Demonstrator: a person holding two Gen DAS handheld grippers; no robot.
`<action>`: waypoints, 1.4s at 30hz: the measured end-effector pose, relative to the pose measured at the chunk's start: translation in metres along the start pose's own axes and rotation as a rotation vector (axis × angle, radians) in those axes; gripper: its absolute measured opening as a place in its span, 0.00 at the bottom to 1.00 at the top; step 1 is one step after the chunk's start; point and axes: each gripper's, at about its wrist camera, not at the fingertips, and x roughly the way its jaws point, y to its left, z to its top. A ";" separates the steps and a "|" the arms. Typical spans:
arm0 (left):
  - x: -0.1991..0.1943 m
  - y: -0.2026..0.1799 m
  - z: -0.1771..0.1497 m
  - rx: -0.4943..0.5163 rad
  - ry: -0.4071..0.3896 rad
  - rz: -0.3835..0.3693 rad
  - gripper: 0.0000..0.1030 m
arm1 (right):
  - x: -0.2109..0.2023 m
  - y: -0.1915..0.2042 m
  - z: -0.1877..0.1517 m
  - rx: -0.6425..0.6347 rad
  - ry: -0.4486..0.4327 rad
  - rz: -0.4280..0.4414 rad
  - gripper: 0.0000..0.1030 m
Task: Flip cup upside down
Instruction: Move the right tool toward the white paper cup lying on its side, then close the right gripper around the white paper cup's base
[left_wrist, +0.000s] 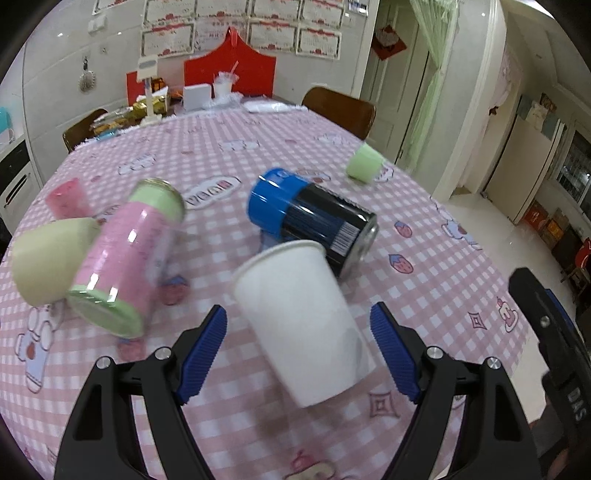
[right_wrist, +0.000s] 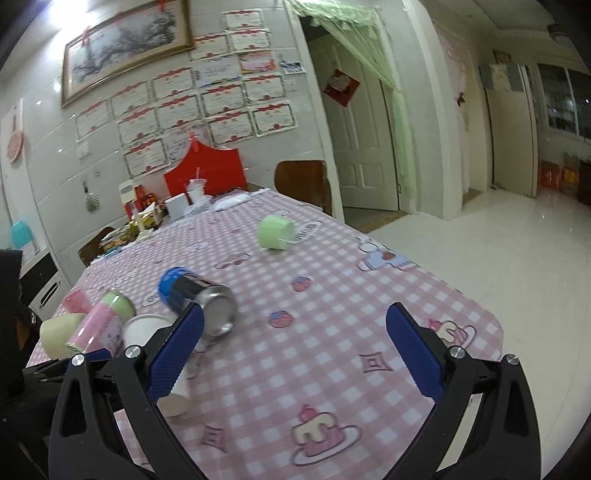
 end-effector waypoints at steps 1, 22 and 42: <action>0.004 -0.003 0.001 0.001 0.008 0.006 0.77 | 0.001 -0.002 0.000 0.004 0.004 -0.001 0.92; 0.014 -0.004 -0.008 0.061 0.046 0.076 0.65 | 0.012 -0.009 -0.011 0.024 0.088 0.058 0.92; -0.050 0.028 -0.064 0.189 0.013 -0.042 0.65 | -0.038 0.044 -0.037 -0.047 0.093 0.089 0.92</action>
